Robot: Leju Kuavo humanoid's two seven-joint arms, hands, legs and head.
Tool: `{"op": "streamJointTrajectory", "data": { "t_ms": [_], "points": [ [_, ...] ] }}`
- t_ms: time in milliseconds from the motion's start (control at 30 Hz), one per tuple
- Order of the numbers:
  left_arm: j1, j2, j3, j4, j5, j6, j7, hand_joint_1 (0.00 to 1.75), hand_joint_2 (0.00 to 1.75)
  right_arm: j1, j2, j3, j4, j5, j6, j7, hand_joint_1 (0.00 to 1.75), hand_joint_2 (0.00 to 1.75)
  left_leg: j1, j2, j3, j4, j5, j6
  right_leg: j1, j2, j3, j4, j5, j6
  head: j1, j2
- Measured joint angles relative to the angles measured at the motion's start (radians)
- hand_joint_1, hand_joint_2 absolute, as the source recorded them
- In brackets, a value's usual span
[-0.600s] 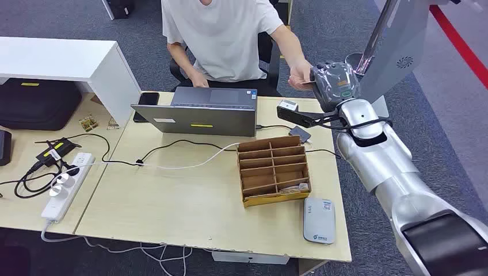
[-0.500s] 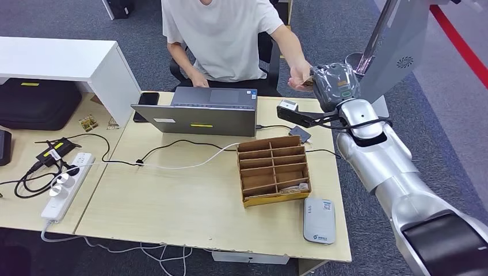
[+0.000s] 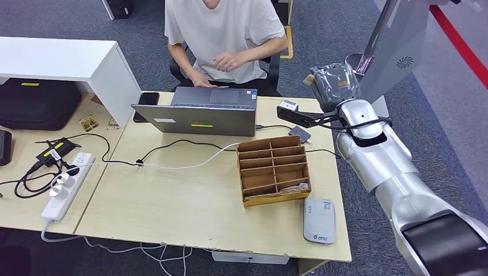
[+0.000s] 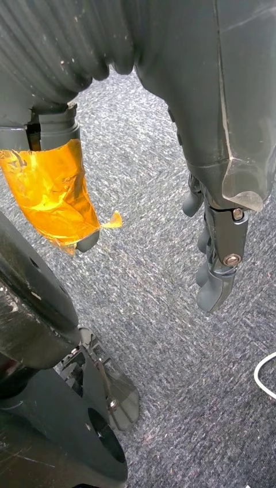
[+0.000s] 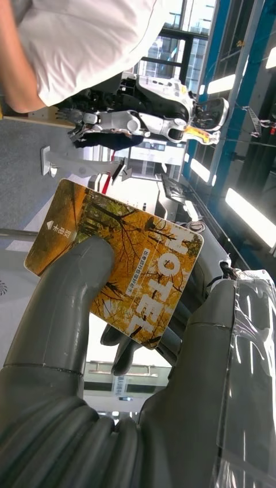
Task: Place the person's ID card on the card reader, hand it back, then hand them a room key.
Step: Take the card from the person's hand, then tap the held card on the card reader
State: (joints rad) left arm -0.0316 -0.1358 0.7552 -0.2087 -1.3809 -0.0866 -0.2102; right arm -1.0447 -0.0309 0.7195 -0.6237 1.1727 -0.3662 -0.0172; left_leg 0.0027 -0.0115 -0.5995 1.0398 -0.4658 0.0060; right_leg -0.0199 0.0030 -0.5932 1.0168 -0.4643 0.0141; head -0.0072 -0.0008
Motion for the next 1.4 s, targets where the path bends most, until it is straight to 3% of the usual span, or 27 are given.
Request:
{"op": "streamJointTrajectory", "data": {
  "t_ms": [400,733,767,867,900,933,1100,1400],
  "points": [
    [0.0,-0.006,0.002,0.0,0.016,-0.021,0.002,0.0,1.75,0.025,-0.001,0.0,-0.033,-0.038,-0.028,-0.02,1.75,1.75,0.0,0.0,0.0,0.0,0.0,0.0,0.0,0.0,0.0,0.0,0.0,0.0,0.0,0.0],
    [0.001,-0.01,0.021,0.0,0.056,-0.011,0.014,0.0,1.75,0.116,-0.051,-0.009,-0.157,-0.069,-0.094,-0.053,1.75,1.75,0.0,-0.001,0.001,0.0,0.0,0.0,0.0,-0.001,-0.001,-0.002,0.0,0.0,0.0,0.0],
    [0.003,-0.013,0.032,0.0,0.067,-0.009,0.022,0.0,1.75,0.188,-0.088,-0.025,-0.233,-0.073,-0.124,-0.066,1.75,1.75,0.002,-0.004,0.002,0.0,-0.001,0.001,0.002,-0.005,0.002,-0.004,-0.002,0.0,0.0,0.0],
    [0.02,-0.027,0.085,0.0,0.099,0.006,0.049,0.0,1.75,0.698,-0.267,-0.191,-0.622,-0.038,-0.283,-0.138,1.75,1.75,0.007,-0.013,0.005,0.0,-0.01,0.002,0.006,-0.012,0.013,-0.01,-0.007,0.001,0.001,0.0],
    [0.024,-0.03,0.098,0.0,0.103,0.009,0.054,0.0,1.75,0.834,-0.297,-0.245,-0.707,-0.021,-0.314,-0.154,1.75,1.75,0.007,-0.011,0.005,0.0,-0.012,0.002,0.006,-0.01,0.012,-0.011,-0.008,0.001,0.0,0.0],
    [0.023,-0.031,0.102,0.0,0.104,0.01,0.055,0.0,1.75,0.883,-0.303,-0.268,-0.737,-0.016,-0.318,-0.159,1.75,1.75,0.006,-0.01,0.005,0.0,-0.013,0.002,0.006,-0.009,0.012,-0.011,-0.008,0.001,0.0,0.0],
    [0.023,-0.036,0.119,0.0,0.105,0.01,0.059,0.0,1.75,1.023,-0.32,-0.348,-0.834,-0.002,-0.32,-0.17,1.75,1.75,0.007,-0.007,0.006,0.0,-0.013,0.001,0.006,-0.006,0.011,-0.011,-0.008,0.001,0.0,0.0],
    [0.022,-0.039,0.127,0.0,0.105,0.01,0.059,0.0,1.75,1.084,-0.328,-0.39,-0.895,0.002,-0.318,-0.176,1.75,1.75,0.007,-0.003,0.007,0.0,-0.013,0.001,0.006,-0.004,0.012,-0.01,-0.007,0.0,0.0,0.0]
  ]
}}
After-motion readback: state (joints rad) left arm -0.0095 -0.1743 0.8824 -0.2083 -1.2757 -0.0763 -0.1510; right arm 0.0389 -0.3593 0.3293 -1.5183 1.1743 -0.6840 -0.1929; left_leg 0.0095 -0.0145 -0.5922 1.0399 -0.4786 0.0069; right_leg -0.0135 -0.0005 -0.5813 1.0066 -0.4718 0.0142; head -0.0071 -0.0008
